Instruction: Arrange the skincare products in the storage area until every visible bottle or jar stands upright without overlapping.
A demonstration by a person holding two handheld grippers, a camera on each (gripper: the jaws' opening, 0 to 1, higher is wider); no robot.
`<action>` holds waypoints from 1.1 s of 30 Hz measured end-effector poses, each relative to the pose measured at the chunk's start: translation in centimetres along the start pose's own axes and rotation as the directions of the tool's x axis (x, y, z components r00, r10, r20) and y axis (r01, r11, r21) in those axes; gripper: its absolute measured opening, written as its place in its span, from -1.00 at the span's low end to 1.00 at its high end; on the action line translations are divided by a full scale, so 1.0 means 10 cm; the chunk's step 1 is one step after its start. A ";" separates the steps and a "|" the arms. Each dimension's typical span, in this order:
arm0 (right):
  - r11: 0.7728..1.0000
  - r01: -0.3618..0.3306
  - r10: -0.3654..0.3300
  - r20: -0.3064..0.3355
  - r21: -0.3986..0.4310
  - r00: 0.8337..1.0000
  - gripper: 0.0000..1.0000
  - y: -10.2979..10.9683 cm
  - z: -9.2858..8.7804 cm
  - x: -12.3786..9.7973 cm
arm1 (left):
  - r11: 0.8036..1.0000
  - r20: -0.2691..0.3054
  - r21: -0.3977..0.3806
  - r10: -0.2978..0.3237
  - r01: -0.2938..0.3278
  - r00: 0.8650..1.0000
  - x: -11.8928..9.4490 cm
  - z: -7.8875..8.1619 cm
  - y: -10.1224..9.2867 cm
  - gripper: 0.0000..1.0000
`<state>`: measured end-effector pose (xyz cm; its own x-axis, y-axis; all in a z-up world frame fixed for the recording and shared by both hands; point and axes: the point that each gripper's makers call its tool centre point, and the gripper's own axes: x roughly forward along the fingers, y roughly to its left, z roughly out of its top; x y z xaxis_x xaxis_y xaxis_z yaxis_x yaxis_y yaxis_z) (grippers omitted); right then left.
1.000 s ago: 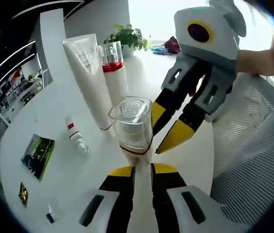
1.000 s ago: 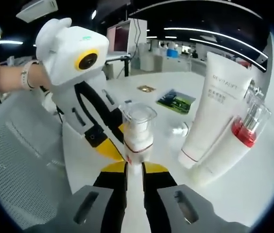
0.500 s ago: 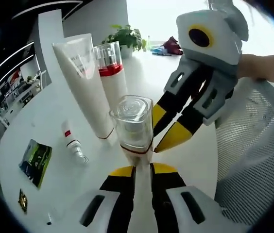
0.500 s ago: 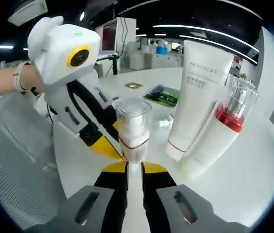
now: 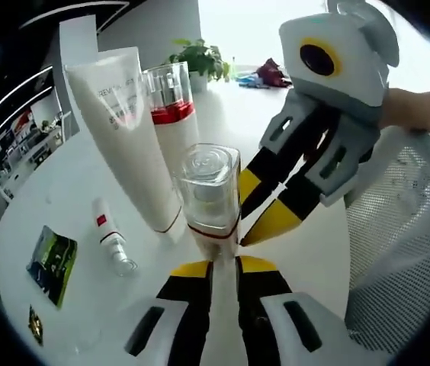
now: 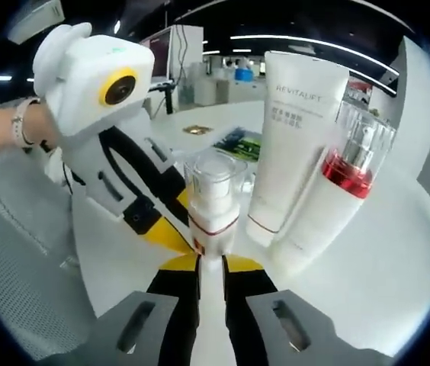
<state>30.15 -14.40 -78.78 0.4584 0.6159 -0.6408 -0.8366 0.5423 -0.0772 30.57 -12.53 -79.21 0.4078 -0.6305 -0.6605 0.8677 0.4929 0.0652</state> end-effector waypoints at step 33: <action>0.993 0.117 -0.116 -0.059 0.021 0.992 -0.80 -0.26 -0.17 0.01 | 0.999 0.049 -0.017 0.039 -0.039 0.998 0.25 0.20 0.10 -0.77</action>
<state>31.89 -16.68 -79.93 0.5336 0.5146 -0.6711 -0.7706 0.6227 -0.1353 33.02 -14.79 -79.25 0.4552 -0.6395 -0.6195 0.8464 0.5268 0.0781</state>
